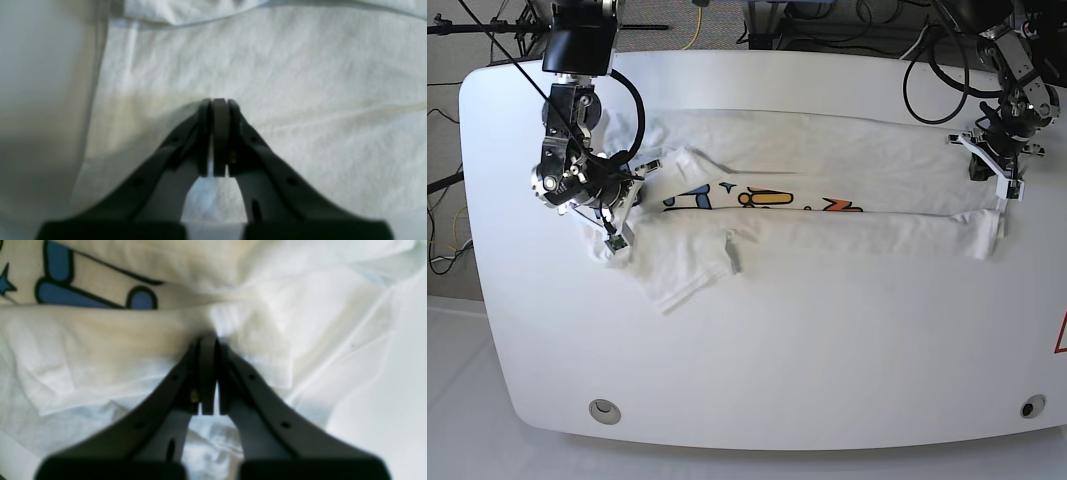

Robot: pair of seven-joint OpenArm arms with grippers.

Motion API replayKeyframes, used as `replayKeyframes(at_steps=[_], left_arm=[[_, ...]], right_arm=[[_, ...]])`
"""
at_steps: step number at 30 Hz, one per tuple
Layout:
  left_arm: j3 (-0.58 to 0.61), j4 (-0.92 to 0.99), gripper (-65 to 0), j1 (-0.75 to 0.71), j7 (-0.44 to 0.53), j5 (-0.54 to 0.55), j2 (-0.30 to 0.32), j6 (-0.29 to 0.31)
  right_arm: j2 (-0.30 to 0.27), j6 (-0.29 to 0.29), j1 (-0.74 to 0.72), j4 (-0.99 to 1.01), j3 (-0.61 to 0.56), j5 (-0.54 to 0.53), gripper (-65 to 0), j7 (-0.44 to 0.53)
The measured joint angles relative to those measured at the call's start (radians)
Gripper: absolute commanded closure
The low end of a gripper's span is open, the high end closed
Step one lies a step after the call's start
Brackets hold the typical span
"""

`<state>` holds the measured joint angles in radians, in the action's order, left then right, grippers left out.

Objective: Fold the T-shirt properly
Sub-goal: 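Pull the shirt with both grippers to straighten the folded strip, then open the right gripper and move it toward the sleeve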

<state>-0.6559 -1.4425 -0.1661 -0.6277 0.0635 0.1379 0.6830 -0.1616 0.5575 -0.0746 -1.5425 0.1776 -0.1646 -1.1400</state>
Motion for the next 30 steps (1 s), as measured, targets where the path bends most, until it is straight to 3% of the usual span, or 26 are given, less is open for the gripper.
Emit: replayKeyframes(at_steps=[14,26,30], left_arm=[[-0.026,0.002,0.0,0.001,0.011,0.000,-0.006,0.011],[-0.107,0.023,0.0,0.111,-0.102,-0.056,0.004,0.032],[-0.111,0.027,0.0,0.155,-0.198,-0.091,0.029,0.019]], right_arm=[[0.000,0.000,0.000,0.003,0.000,0.000,0.0,0.018],[0.001,0.000,0.006,-0.049,0.000,0.005,0.0,-0.002],[0.000,-0.007,0.001,-0.087,0.005,0.009,0.0,-0.009]])
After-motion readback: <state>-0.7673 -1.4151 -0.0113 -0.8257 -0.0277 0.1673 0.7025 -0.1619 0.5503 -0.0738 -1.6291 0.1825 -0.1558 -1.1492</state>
